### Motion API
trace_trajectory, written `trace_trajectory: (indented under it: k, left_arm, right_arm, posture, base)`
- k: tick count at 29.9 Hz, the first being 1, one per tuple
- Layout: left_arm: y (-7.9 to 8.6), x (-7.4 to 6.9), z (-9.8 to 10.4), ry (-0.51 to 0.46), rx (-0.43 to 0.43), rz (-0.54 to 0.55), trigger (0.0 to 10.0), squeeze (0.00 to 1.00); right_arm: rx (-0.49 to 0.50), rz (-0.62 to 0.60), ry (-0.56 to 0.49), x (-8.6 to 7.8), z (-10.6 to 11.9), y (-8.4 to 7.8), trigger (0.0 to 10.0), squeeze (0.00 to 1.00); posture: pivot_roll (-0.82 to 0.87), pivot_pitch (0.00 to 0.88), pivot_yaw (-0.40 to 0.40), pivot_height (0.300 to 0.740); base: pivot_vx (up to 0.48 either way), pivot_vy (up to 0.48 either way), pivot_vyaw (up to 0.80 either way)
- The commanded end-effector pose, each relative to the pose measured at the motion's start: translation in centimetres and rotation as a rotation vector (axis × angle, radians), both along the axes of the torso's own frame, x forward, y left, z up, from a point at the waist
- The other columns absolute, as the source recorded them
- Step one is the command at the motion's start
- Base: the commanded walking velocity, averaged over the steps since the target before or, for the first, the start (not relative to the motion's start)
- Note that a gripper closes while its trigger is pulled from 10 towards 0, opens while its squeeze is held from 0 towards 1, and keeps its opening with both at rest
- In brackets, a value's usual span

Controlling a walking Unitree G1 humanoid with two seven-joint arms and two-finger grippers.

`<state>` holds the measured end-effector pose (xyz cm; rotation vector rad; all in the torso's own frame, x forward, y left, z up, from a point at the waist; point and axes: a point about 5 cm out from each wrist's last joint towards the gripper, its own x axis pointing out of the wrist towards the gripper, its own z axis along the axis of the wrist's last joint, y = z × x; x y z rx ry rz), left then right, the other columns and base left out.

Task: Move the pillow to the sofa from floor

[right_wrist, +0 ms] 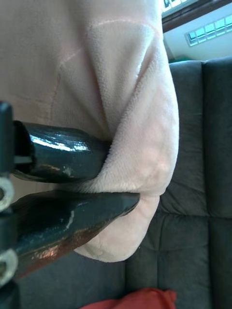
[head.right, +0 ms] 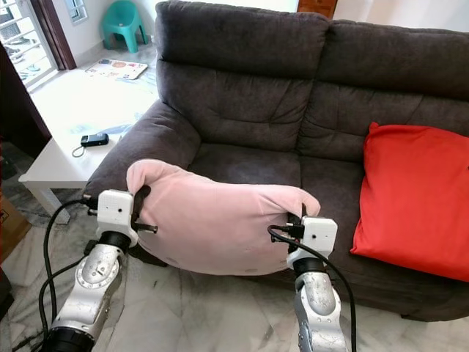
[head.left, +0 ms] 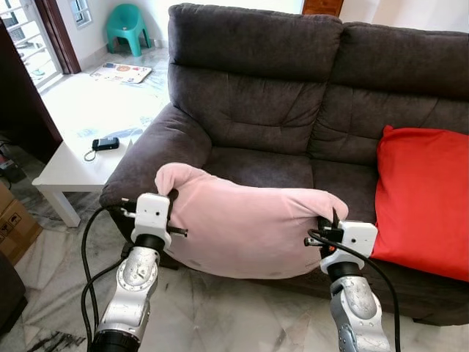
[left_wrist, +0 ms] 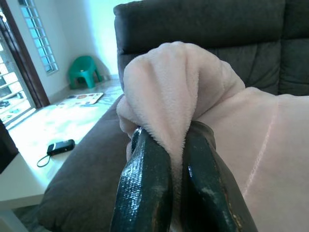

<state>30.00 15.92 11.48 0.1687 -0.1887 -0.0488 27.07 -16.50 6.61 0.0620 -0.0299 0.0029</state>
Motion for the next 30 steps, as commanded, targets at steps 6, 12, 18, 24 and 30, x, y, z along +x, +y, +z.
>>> trace_trajectory:
  k: [6,12,18,24,30]
  left_arm:
    - [1.07,0.01,0.75,-0.019,-0.01,0.054,10.0,0.0]
    - [1.03,-0.09,0.78,-0.012,-0.014,0.051,10.0,0.0]
    - [1.19,-0.25,0.74,-0.006,-0.015,0.051,10.0,0.0]
    - [0.88,-0.47,0.66,-0.003,-0.015,0.035,10.0,0.0]
    - [0.7,-0.62,0.72,-0.006,-0.025,0.025,10.0,0.0]
  right_arm:
    - [-0.002,-0.061,-0.086,0.57,2.33,-1.43,10.0,0.0]
    - [0.013,-0.066,-0.082,0.52,2.39,-1.34,10.0,0.0]
    - [0.027,-0.062,-0.064,0.64,2.33,-1.08,10.0,0.0]
    - [0.018,-0.073,-0.067,0.57,2.52,-1.31,10.0,0.0]
    - [0.02,-0.081,-0.063,0.59,2.61,-1.55,10.0,0.0]
  posture:
    - [0.07,0.0,-0.081,0.74]
    - [0.07,0.0,-0.079,0.74]
    - [0.07,0.0,-0.079,0.74]
    - [0.07,0.0,-0.08,0.74]
    - [0.07,0.0,-0.08,0.74]
  base:
    - [0.0,0.48,0.0]
    - [0.0,0.48,0.0]
    - [0.0,0.429,-0.23]
    - [0.0,0.0,-0.5]
    - [0.0,0.0,0.0]
